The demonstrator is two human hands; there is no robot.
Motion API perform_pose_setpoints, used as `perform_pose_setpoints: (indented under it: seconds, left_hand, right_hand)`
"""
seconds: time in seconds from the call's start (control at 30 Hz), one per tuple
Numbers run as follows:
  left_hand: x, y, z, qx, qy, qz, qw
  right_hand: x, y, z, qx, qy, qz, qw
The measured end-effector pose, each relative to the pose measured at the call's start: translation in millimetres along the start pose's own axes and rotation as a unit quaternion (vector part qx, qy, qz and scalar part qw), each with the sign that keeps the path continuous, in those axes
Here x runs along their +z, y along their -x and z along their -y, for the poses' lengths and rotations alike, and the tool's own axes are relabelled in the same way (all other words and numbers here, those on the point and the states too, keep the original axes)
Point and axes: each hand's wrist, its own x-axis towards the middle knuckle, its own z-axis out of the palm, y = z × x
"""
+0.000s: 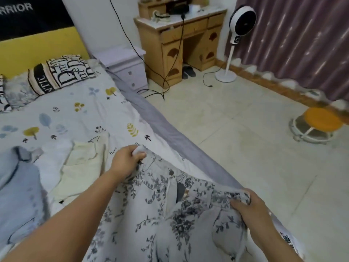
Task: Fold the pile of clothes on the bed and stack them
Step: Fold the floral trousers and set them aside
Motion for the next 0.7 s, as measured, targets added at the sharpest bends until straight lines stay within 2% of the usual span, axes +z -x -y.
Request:
perform_pose_setpoints:
  seconds: [0.13,0.2,0.27,0.33,0.47,0.53,0.6,0.7]
  left_hand:
    - [41.7,-36.0,14.3,-0.010,-0.028,-0.040,0.999]
    - [65.9,-42.0,37.5,-0.052,-0.085,-0.012,0.995]
    - [85.5,-38.0,67.4,-0.108,-0.177,0.042,0.977]
    - [98.1,-30.1,98.2,-0.159,-0.223,0.070,0.959]
    - [111.4,-17.3,139.4,-0.236,-0.296,0.092,0.921]
    - [116.8,-17.7,142.6,-0.218,-0.329,0.093,0.914]
    - [122.7,-21.8,141.5,-0.158,-0.309,0.068,0.935]
    - [131.8,-27.2,131.4,-0.044,-0.217,-0.048,0.974]
  right_hand:
    - [12.0,-47.8,-29.6,-0.021,-0.018,-0.036,0.999]
    - [22.1,-66.0,-58.2,0.007,0.017,-0.028,0.999]
    - [31.0,-77.3,-87.0,0.070,0.081,-0.020,0.994]
    - [36.0,-81.0,-109.1,0.117,0.120,-0.028,0.985]
    - [42.9,-90.4,-136.3,0.154,0.116,-0.031,0.981]
    - [43.9,-95.3,-136.7,0.130,0.131,-0.056,0.981]
    - [38.7,-98.9,-135.0,0.076,0.150,-0.102,0.980]
    - [30.2,-98.4,-128.1,0.009,0.152,-0.179,0.972]
